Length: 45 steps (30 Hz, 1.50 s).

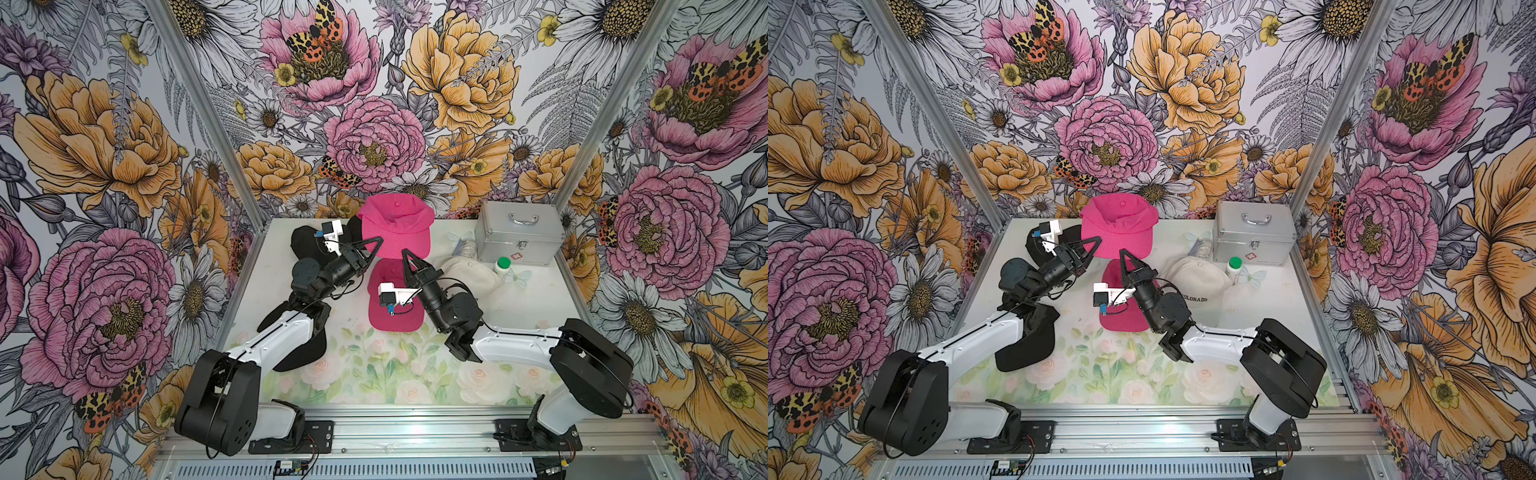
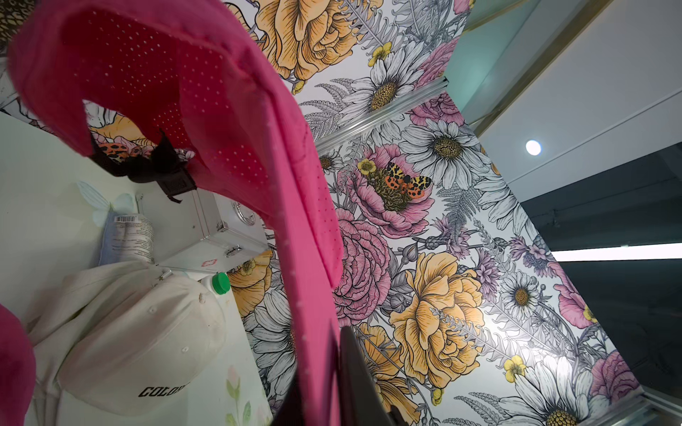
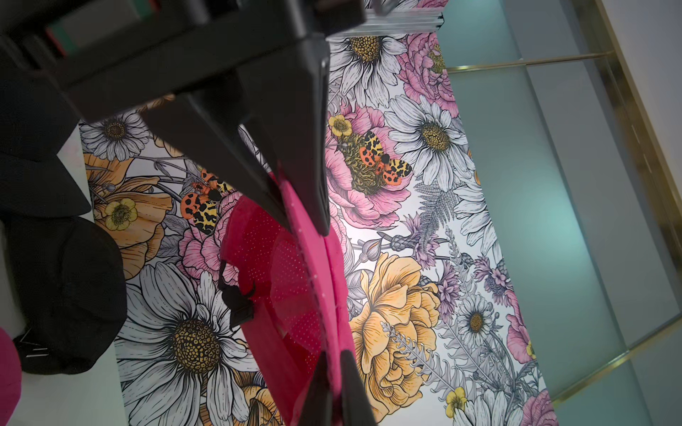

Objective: Stack the baseball caps by color
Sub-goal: Move the baseball cap to the center of the board.

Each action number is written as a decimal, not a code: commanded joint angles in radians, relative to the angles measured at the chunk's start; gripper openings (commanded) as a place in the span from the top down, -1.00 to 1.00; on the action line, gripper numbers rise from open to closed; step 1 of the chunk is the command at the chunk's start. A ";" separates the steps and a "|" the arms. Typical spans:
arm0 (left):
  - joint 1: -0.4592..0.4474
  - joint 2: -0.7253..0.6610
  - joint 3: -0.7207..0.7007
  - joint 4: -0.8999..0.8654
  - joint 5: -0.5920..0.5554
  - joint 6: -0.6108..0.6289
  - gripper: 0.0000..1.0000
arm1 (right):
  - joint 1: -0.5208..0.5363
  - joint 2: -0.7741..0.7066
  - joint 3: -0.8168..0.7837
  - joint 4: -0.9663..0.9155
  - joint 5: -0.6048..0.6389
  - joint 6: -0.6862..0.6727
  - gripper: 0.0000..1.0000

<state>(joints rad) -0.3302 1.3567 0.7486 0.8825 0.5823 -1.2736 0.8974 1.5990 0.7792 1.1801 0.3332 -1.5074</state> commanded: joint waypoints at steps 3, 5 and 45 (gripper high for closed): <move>0.026 0.057 0.059 0.098 0.038 0.086 1.00 | -0.003 -0.044 0.042 -0.233 0.074 0.295 -0.02; 0.047 0.052 0.068 0.091 0.078 0.183 1.00 | -0.045 -0.108 0.106 -0.557 0.067 0.563 -0.98; 0.011 -0.172 0.198 -1.093 0.586 1.591 0.95 | -0.462 -0.475 0.266 -1.353 -0.761 1.254 -0.49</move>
<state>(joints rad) -0.3286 1.1732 0.9127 -0.2058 1.1156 0.3332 0.4362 1.1477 1.0634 -0.1085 -0.4141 -0.1932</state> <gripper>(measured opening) 0.067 0.754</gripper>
